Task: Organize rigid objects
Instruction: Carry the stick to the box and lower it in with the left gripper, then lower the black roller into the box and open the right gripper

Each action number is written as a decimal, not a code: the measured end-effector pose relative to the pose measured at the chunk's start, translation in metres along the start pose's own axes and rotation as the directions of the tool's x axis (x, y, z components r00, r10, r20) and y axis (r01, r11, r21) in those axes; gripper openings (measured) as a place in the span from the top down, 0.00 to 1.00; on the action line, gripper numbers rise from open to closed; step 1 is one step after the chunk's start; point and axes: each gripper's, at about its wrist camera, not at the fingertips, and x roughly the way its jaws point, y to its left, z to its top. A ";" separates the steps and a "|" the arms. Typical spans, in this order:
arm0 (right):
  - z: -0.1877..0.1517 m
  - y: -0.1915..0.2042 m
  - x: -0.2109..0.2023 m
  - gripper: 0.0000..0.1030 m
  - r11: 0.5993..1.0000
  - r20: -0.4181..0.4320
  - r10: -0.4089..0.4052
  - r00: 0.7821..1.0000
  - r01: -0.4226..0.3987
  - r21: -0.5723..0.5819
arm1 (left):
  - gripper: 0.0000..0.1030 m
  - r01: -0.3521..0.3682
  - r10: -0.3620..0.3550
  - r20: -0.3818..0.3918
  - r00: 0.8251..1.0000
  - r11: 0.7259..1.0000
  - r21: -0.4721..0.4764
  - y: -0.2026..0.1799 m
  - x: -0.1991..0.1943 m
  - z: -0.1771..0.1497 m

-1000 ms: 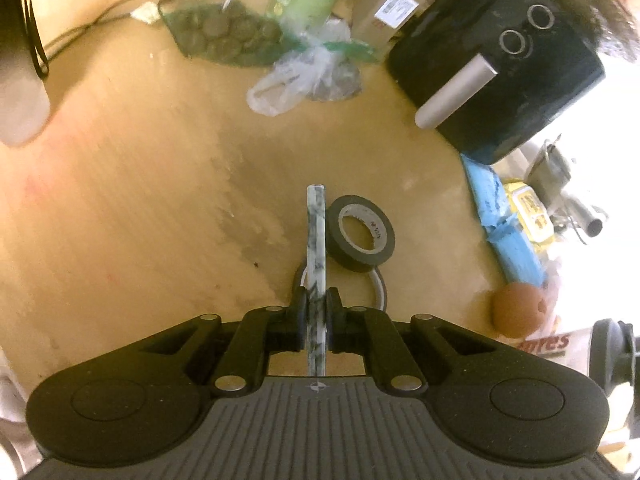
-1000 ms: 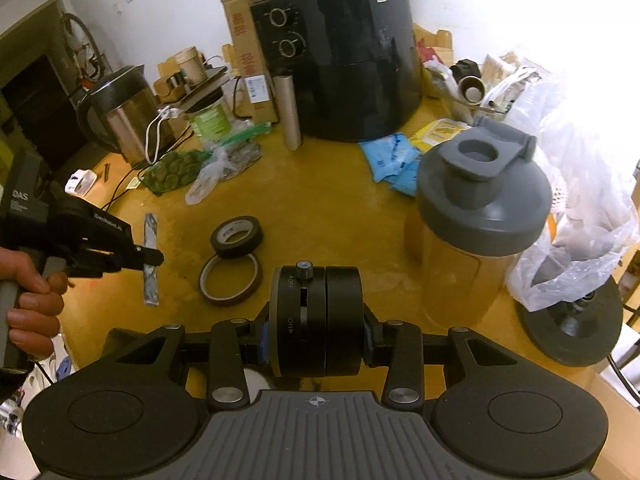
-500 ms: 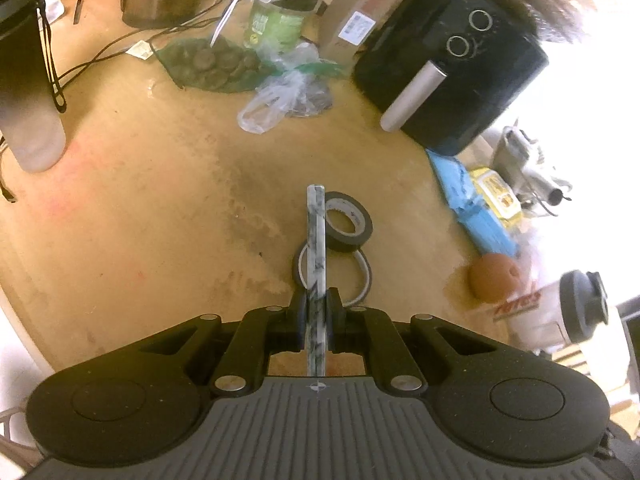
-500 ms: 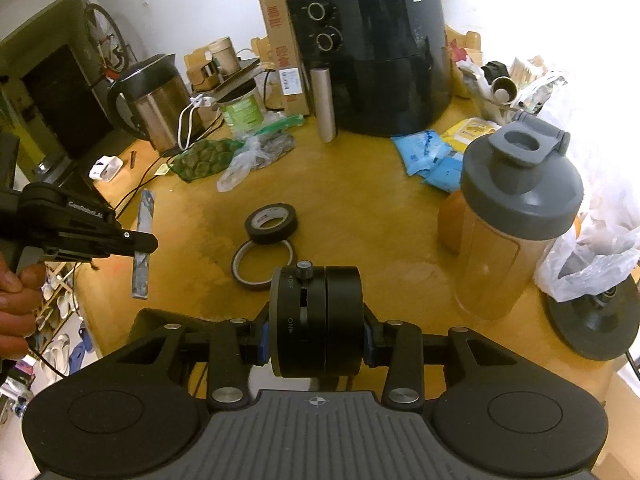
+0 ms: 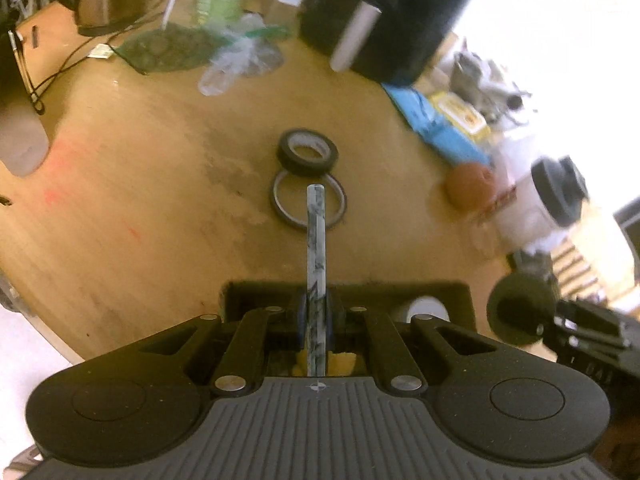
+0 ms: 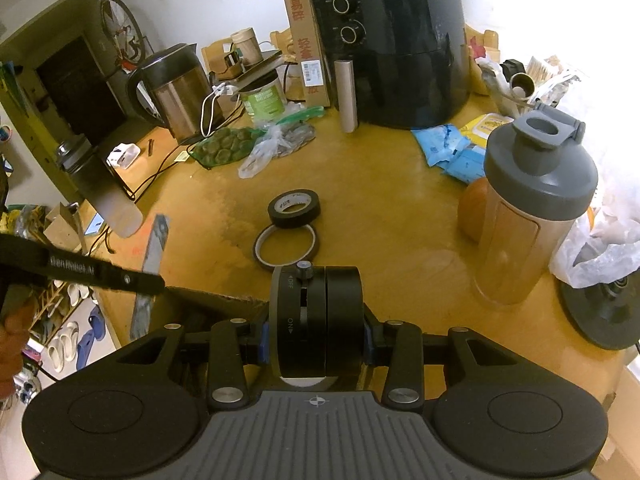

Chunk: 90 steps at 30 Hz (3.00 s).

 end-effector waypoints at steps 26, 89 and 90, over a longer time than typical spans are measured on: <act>-0.018 -0.005 -0.014 0.58 1.000 -0.009 -0.016 1.000 0.016 0.002 | 0.61 -0.047 0.049 -0.007 0.999 0.986 0.159 -0.043 0.004 -0.030; -0.014 0.034 0.037 0.03 0.993 -0.147 -0.107 0.983 0.113 0.034 | 0.60 -0.151 0.142 0.069 0.987 0.975 0.162 0.006 -0.015 -0.030; -0.013 0.035 0.038 0.03 0.993 -0.146 -0.107 0.983 0.114 0.036 | 0.60 -0.150 0.140 0.069 0.988 0.975 0.163 0.007 -0.015 -0.029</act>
